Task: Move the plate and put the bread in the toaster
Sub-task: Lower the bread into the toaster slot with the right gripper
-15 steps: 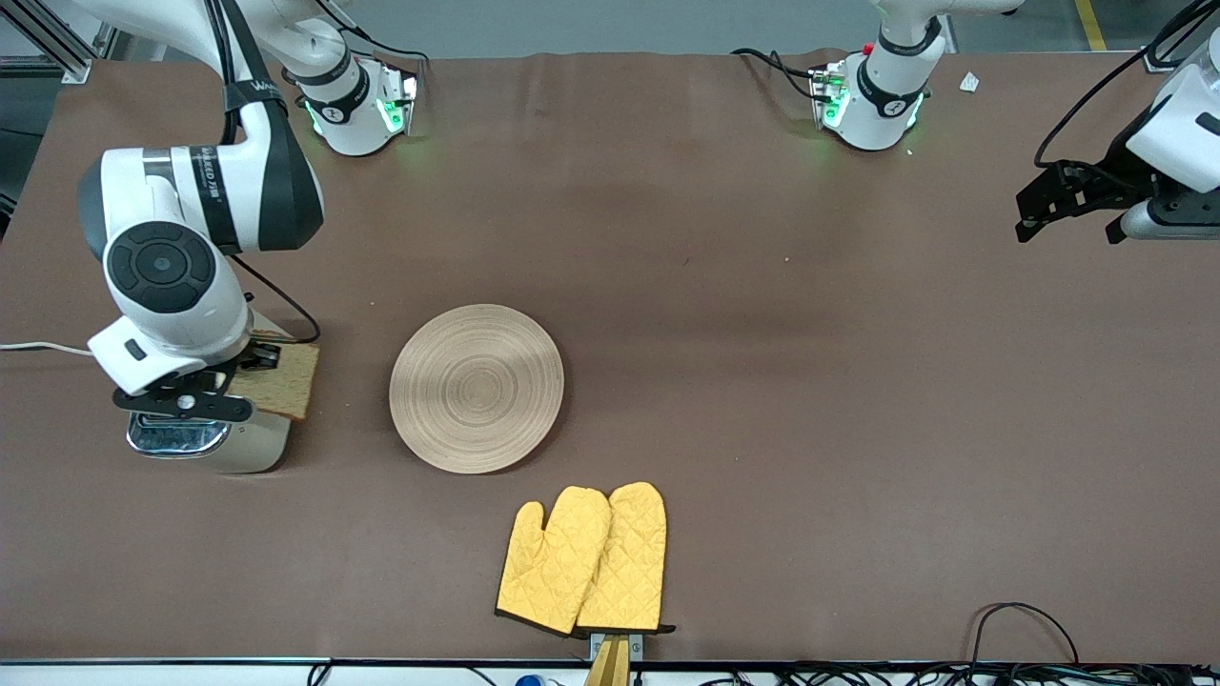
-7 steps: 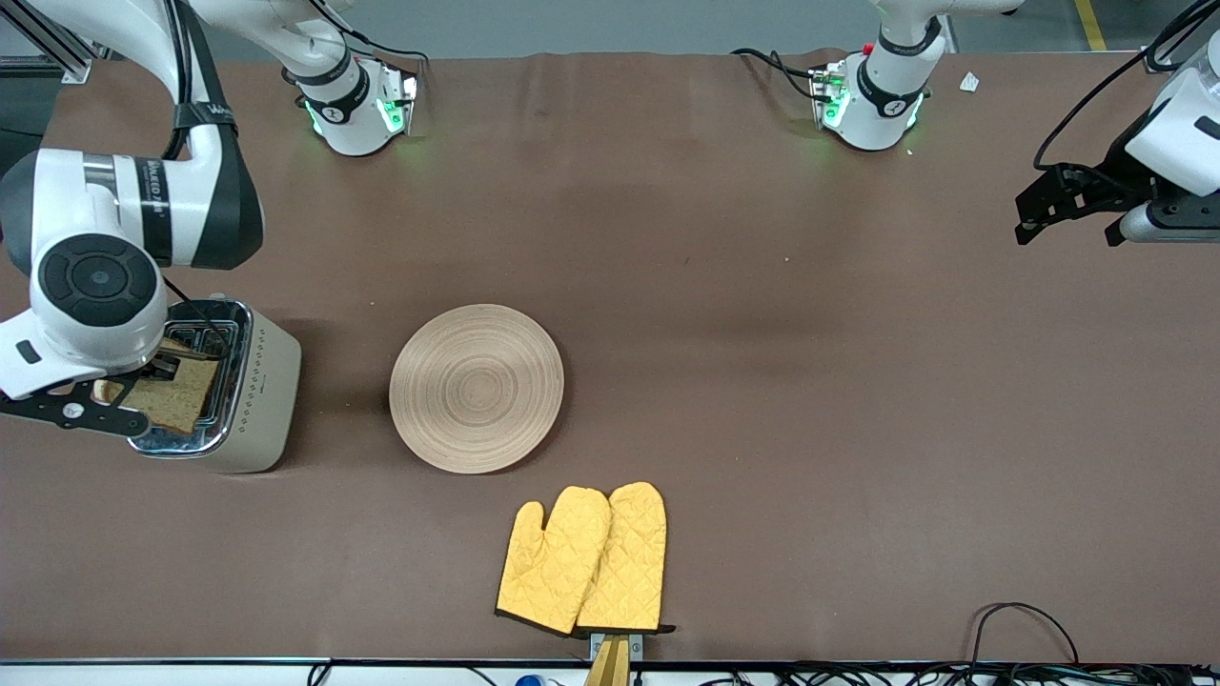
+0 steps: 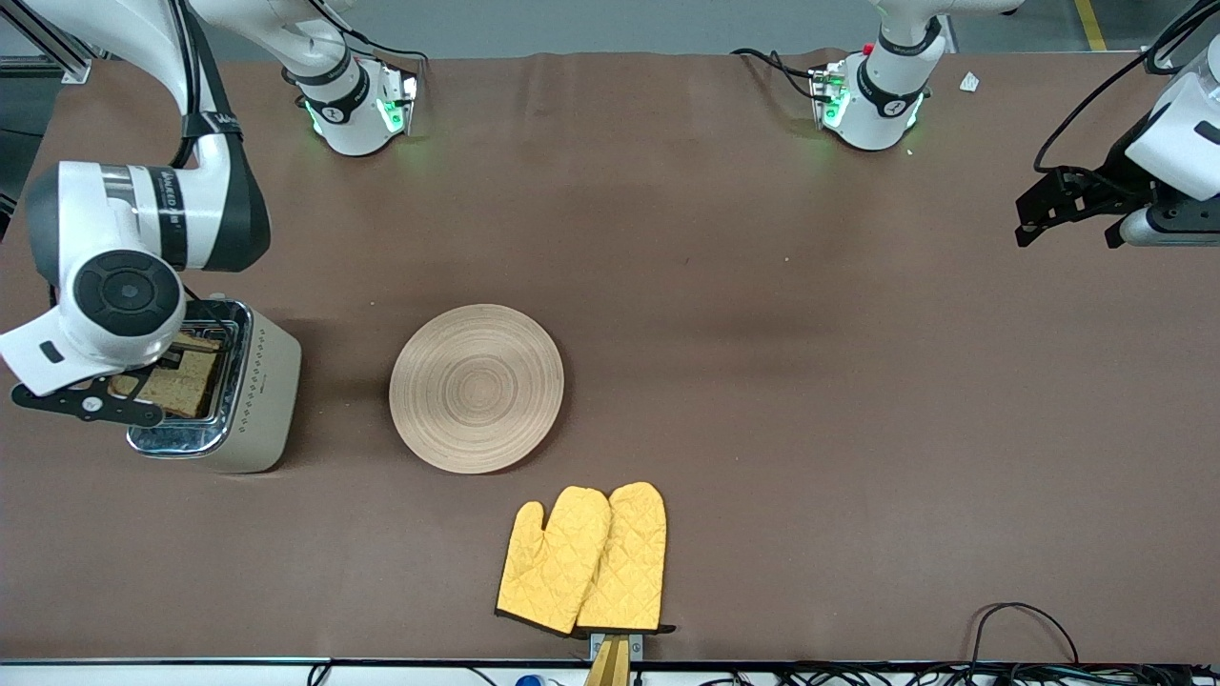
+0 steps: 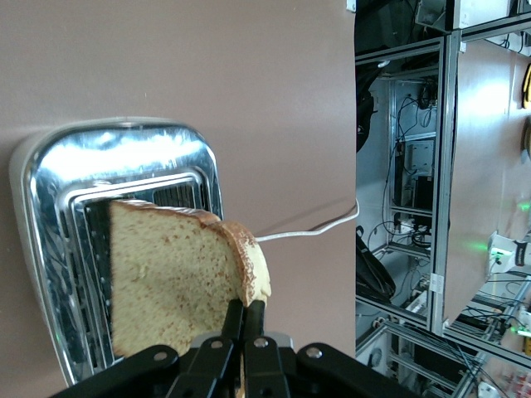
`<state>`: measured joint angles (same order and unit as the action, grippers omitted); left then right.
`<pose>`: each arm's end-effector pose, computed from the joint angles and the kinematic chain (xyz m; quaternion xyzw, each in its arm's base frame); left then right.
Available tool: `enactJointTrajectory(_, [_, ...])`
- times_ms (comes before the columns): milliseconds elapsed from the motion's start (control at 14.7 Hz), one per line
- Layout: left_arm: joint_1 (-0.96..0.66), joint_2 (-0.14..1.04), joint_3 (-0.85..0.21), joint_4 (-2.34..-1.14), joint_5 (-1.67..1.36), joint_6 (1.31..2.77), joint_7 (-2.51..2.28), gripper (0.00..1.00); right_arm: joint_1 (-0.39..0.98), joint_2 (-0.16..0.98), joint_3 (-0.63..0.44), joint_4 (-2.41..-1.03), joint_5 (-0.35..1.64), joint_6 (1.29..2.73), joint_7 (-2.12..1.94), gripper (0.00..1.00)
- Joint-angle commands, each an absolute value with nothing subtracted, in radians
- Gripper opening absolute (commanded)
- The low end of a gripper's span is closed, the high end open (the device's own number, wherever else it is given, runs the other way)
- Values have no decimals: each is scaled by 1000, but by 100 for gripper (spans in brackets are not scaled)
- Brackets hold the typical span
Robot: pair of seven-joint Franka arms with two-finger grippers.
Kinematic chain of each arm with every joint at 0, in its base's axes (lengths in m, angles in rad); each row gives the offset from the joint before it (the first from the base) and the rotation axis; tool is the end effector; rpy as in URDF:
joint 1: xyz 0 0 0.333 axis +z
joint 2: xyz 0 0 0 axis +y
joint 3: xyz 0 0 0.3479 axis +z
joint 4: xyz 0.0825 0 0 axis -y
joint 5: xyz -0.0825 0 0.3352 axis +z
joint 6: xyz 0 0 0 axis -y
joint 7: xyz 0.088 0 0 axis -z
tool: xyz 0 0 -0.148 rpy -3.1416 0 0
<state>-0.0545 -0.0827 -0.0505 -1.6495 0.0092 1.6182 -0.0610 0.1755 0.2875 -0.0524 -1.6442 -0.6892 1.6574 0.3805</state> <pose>0.4812 -0.0505 0.6270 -0.9994 0.0221 -0.0261 0.0045 0.5827 -0.0143 0.4671 0.9318 -0.0450 -0.0408 0.3579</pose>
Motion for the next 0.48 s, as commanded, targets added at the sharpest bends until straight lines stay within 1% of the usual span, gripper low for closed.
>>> enactJointTrajectory(0, [-54,-72,-46,-1628,5,1618,-55,100,195,226,-43,-1755,-730,1675,383,0])
enactJointTrajectory(408, [-52,-72,-46,-1628,5,1618,-52,100,206,225,-43,-1824,-775,1761,385,0])
